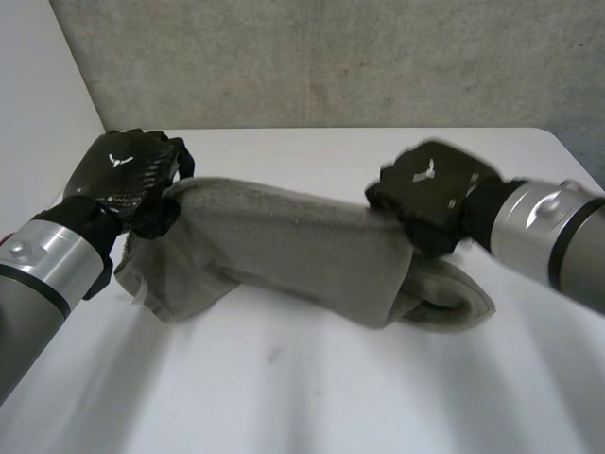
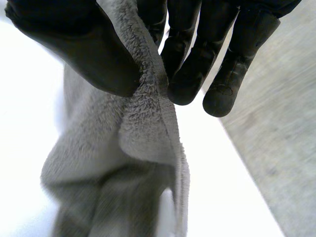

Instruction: Fold the towel.

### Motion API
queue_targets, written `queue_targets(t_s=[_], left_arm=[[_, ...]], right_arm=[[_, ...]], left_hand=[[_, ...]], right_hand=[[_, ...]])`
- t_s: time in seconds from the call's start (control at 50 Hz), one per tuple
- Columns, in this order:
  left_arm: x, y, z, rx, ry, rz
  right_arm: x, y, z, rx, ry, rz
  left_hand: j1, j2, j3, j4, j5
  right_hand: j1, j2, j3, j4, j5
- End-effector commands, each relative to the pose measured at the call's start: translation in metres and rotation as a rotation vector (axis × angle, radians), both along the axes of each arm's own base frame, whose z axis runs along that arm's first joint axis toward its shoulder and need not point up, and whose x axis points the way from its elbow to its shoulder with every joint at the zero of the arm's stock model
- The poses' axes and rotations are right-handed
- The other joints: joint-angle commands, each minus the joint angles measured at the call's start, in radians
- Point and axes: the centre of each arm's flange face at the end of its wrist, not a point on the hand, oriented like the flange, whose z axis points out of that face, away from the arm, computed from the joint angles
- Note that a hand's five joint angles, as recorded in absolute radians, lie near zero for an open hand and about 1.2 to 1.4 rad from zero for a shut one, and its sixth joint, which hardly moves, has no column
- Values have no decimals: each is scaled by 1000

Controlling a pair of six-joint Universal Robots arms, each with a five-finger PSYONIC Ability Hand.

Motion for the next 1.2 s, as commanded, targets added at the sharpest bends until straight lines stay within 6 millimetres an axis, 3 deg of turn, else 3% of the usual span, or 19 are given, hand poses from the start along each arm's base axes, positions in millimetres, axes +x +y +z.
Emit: queue_targets(t_s=[0.02,0.2,0.26,0.34,0.38,0.42,0.48,0.52,0.54,0.58,0.72,0.86,0.9,0.92,0.96,1.0,1.02,1.06,1.2], left_arm=[[-5,-12,-24,83,-34,-5],[-20,-51,-63,184,-108,-17],[-24,-61,-66,171,-126,-18],[-36,-97,-64,95,-151,-15],[-40,-109,-56,53,-140,-11],[-46,-131,-28,-52,-97,13],[-49,-139,-7,-123,-67,34],[-50,-152,35,-271,9,92],[-50,-152,35,-271,10,93],[-48,-155,70,-388,103,150],[-42,-148,97,-458,172,200],[-31,-142,59,-341,108,213],[-26,-133,24,-241,58,213],[-26,-133,24,-240,58,213],[-17,-124,-13,-137,3,226],[-11,-118,-30,-88,-19,234],[-11,-118,-30,-87,-20,234],[-5,-106,-58,-5,-57,236],[2,-85,-91,106,-106,234]], right_arm=[[19,0,-50,16,257,15],[46,-41,-86,20,299,17],[53,-51,-86,-1,277,12],[78,-90,-75,-117,143,-26],[86,-104,-64,-187,82,-41],[99,-128,-39,-342,-32,-67],[104,-137,-20,-436,-92,-79],[107,-146,23,-608,-212,-99],[107,-146,23,-609,-213,-99],[105,-147,55,-727,-295,-111],[93,-141,78,-720,-334,-122],[92,-126,42,-523,-213,-21],[89,-117,11,-380,-122,25],[89,-117,10,-380,-121,26],[87,-112,-7,-304,-71,38],[81,-100,-41,-158,17,59],[81,-100,-41,-157,17,59],[76,-90,-70,-51,74,67],[72,-83,-117,9,87,65]], left_hand=[[199,178,180,178,192],[199,178,180,178,192],[199,178,180,178,192],[199,178,180,178,192],[199,178,180,178,192],[199,178,180,178,192],[199,178,180,178,192],[199,178,180,178,192],[199,178,180,178,192],[199,178,180,178,192],[199,178,180,178,192],[199,178,180,178,192],[199,178,180,178,192],[199,178,180,178,192],[199,178,180,178,192],[199,178,180,178,192],[199,178,180,178,192],[199,178,180,178,192],[199,178,180,178,192]], right_hand=[[62,60,65,56,52],[62,60,65,56,52],[62,60,65,56,52],[62,60,65,56,52],[62,60,65,56,52],[62,60,65,56,52],[62,60,65,56,52],[62,60,65,56,52],[62,60,65,56,52],[62,60,65,56,52],[62,60,65,56,52],[62,60,65,56,52],[62,60,65,56,52],[62,60,65,56,52],[62,60,65,56,52],[62,60,65,56,52],[62,60,65,56,52],[62,60,65,56,52],[62,60,65,56,52]])
